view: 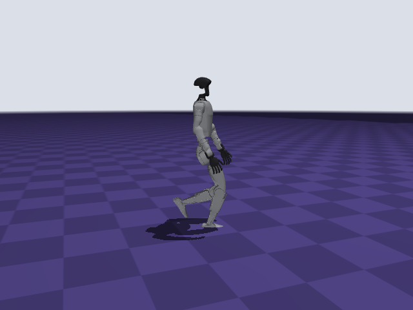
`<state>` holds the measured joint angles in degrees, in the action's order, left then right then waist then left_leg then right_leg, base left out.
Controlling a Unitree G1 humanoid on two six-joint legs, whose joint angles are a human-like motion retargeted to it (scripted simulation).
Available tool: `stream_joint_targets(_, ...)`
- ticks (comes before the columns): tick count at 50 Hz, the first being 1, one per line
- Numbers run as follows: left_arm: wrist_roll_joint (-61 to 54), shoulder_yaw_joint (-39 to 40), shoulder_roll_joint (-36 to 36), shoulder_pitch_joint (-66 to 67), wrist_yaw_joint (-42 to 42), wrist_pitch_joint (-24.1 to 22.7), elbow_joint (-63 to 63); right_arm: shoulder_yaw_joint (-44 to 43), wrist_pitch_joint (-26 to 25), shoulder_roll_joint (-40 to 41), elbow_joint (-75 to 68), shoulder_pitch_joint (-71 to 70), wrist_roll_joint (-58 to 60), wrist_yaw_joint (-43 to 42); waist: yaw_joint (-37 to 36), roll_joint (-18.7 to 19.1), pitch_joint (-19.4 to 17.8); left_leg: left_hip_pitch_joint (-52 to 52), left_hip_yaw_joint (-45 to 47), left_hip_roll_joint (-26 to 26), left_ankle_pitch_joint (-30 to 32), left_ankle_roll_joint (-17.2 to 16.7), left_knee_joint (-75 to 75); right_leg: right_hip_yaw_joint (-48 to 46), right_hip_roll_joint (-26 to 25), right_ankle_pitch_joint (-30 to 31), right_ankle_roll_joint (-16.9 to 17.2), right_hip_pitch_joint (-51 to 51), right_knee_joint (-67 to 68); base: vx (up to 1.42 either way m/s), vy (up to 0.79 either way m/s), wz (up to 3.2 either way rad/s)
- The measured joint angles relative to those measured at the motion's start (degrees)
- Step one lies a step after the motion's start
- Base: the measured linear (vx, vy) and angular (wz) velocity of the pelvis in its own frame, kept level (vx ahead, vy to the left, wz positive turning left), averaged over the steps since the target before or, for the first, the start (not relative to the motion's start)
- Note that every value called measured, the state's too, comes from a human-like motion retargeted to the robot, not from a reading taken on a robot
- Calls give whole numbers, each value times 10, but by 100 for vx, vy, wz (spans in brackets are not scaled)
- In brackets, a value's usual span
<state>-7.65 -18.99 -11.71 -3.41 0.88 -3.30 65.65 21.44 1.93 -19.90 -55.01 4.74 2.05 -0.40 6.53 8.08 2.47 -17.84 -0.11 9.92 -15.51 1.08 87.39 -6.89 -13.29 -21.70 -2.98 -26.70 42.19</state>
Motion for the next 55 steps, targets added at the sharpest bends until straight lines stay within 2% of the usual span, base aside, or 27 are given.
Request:
stream_joint_targets(2,5,4,-3,16,1,3,5,4,5,-5,36,-20,6,-6,-18,-10,-5,-52,10,13,-50,30,-7,18,-4,-16,2,59,-37,77,-7,-30)
stream_joint_targets(4,4,14,-7,36,-2,3,6,6,11,-10,73,-37,12,-10,-35,-21,-11,-90,21,13,-90,47,-55,40,-4,-31,4,122,-72,78,-4,-38)
stream_joint_targets(7,-5,38,-14,65,-12,-1,14,12,21,-20,124,-65,17,-14,-57,-37,-17,-128,36,-10,-116,39,-187,75,7,-49,9,209,-118,80,-1,-56)
stream_joint_targets(9,-11,55,-17,79,-21,-4,22,16,26,-27,151,-85,20,-15,-65,-49,-18,-139,42,-38,-103,17,-314,96,22,-52,16,257,-152,83,3,-54)
stream_joint_targets(12,-14,76,-21,93,-33,-5,33,20,26,-32,178,-115,32,-18,-68,-63,-9,-143,40,-87,-51,-20,-533,116,46,-58,24,303,-196,83,7,-26)
stream_joint_targets(14,-13,84,-23,104,-41,-5,39,21,27,-31,185,-125,39,-23,-70,-62,-2,-164,29,-100,-48,-32,-588,121,45,-76,24,314,-180,83,11,-22)
stream_joint_targets(17,-16,100,-25,112,-52,-1,54,20,23,-26,186,-136,46,-29,-74,-75,14,-166,24,-128,-11,-28,-629,135,60,-93,33,323,-139,87,14,-26)
stream_joint_targets(19,-20,107,-22,120,-58,3,65,23,20,-19,177,-129,50,-32,-71,-90,24,-174,24,-151,12,-13,-583,140,76,-87,50,323,-78,86,15,-14)
stream_joint_targets(22,-28,114,-20,127,-61,9,83,30,11,-3,149,-112,50,-26,-64,-128,32,-178,41,-196,9,22,-489,149,114,-28,103,309,63,84,14,-4)
stream_joint_targets(25,-35,111,-28,117,-48,11,93,40,4,21,103,-102,40,-1,-53,-183,26,-149,68,-251,-36,62,-449,168,156,120,175,253,253,78,9,7)
stream_joint_targets(27,-29,100,-33,106,-43,12,85,45,0,29,77,-96,38,15,-42,-189,23,-119,64,-264,-60,73,-454,160,164,178,176,199,342,76,4,14)
stream_joint_targets(29,-18,85,-35,94,-40,13,73,47,-1,31,57,-87,38,24,-29,-187,19,-80,55,-274,-82,79,-470,147,186,157,155,140,408,74,8,14)
stream_joint_targets(32,-2,60,-36,69,-41,13,49,45,0,26,32,-68,38,29,-9,-174,10,0,32,-281,-103,79,-523,118,225,67,103,52,445,72,5,16)
stream_joint_targets(35,7,40,-38,43,-45,8,17,36,2,18,16,-43,34,27,9,-156,-3,91,-1,-279,-120,71,-581,85,245,1,74,-18,396,70,0,28)
stream_joint_targets(38,7,24,-45,14,-50,-5,-26,20,0,12,3,-19,28,21,22,-137,-19,172,-29,-262,-142,63,-619,51,243,-24,69,-58,279,69,-6,28)
stream_joint_targets(43,22,1,-62,-37,-62,-33,-89,-9,-8,17,-28,6,16,6,24,-102,-28,264,-55,-216,-169,50,-678,6,194,11,110,-74,-44,67,-12,4)
stream_joint_targets(46,34,-7,-65,-55,-70,-43,-109,-17,-11,24,-44,18,15,1,26,-100,-17,279,-48,-210,-191,39,-655,6,183,19,129,-100,-132,67,-15,-4)
stream_joint_targets(48,39,-9,-62,-59,-73,-45,-115,-20,-12,30,-54,25,15,0,27,-98,-8,283,-39,-200,-197,29,-627,8,176,40,129,-112,-131,73,-16,-6)
stream_joint_targets(51,38,-10,-49,-49,-70,-41,-106,-17,-12,36,-65,32,20,-1,30,-88,5,285,-48,-179,-186,9,-550,11,152,81,110,-122,-57,79,-17,-24)
stream_joint_targets(53,35,-12,-38,-35,-64,-34,-88,-9,-12,37,-67,33,27,-1,34,-76,7,276,-55,-159,-154,-14,-468,10,128,92,88,-123,1,80,-17,-32)
stream_joint_targets(55,31,-12,-24,-26,-49,-25,-55,5,-12,29,-59,27,33,1,41,-39,-3,246,-64,-115,-98,-55,-339,-12,83,85,56,-104,25,76,-16,-37)
